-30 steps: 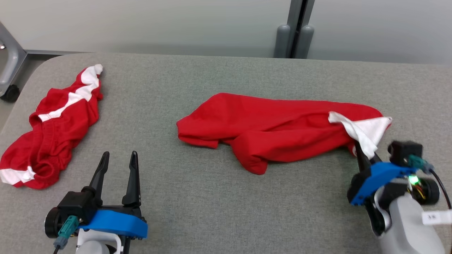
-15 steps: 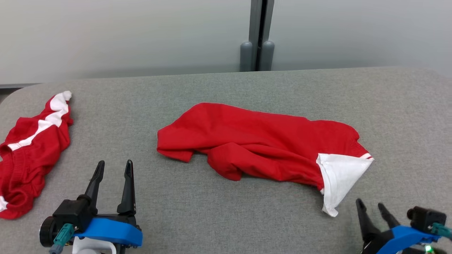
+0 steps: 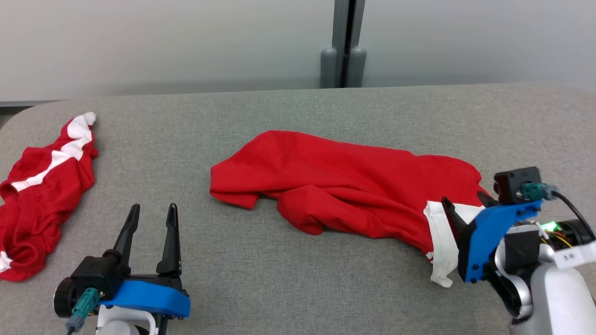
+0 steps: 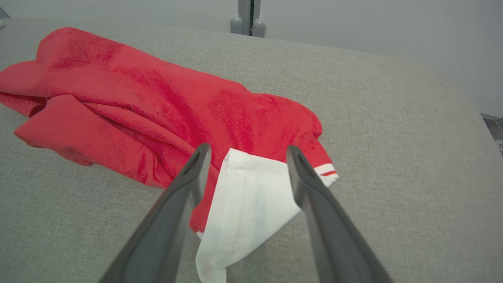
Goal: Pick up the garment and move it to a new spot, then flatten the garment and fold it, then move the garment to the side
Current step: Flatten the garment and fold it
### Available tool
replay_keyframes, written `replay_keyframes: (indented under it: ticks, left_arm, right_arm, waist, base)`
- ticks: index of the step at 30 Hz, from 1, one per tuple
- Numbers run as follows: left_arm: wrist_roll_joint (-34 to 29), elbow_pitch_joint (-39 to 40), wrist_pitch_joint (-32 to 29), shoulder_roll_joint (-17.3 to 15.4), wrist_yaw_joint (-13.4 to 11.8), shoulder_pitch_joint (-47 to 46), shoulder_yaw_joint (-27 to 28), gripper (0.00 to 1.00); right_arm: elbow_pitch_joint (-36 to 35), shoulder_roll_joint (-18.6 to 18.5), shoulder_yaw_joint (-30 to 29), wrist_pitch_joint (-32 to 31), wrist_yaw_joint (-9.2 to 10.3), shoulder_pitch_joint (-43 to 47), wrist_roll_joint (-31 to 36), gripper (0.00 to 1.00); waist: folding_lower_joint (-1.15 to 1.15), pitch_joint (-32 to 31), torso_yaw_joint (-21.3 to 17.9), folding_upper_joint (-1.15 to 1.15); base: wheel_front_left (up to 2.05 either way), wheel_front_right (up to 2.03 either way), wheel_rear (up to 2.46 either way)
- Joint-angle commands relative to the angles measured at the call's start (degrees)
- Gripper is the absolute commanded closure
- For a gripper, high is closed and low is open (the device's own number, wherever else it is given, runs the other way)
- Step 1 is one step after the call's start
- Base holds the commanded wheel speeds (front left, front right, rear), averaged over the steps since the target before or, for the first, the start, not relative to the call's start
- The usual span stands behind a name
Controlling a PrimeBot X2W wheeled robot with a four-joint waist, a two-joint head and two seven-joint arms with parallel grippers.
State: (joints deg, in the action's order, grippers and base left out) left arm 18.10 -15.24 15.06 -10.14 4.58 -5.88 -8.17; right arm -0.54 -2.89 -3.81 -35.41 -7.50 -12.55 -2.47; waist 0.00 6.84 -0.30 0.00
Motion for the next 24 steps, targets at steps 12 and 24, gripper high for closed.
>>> replay_keyframes:
  ticks: [12,24]
  left_arm:
    - [-0.59,0.5,0.17,0.05,0.17,-3.05,-0.02,0.0]
    - [-0.87,0.58,0.17,-0.07,-0.37,-1.55,1.02,0.0]
  right_arm:
    - [23.11,-1.23,-0.01,1.36,0.01,-12.21,7.12,0.0]
    - [24.32,-0.78,-1.56,6.8,0.01,-8.55,6.49,1.0]
  waist:
    - [0.0,4.48,3.9,0.0]
    - [0.0,2.65,2.62,0.0]
  base:
    - [0.0,0.0,0.0]
    - [0.0,0.0,0.0]
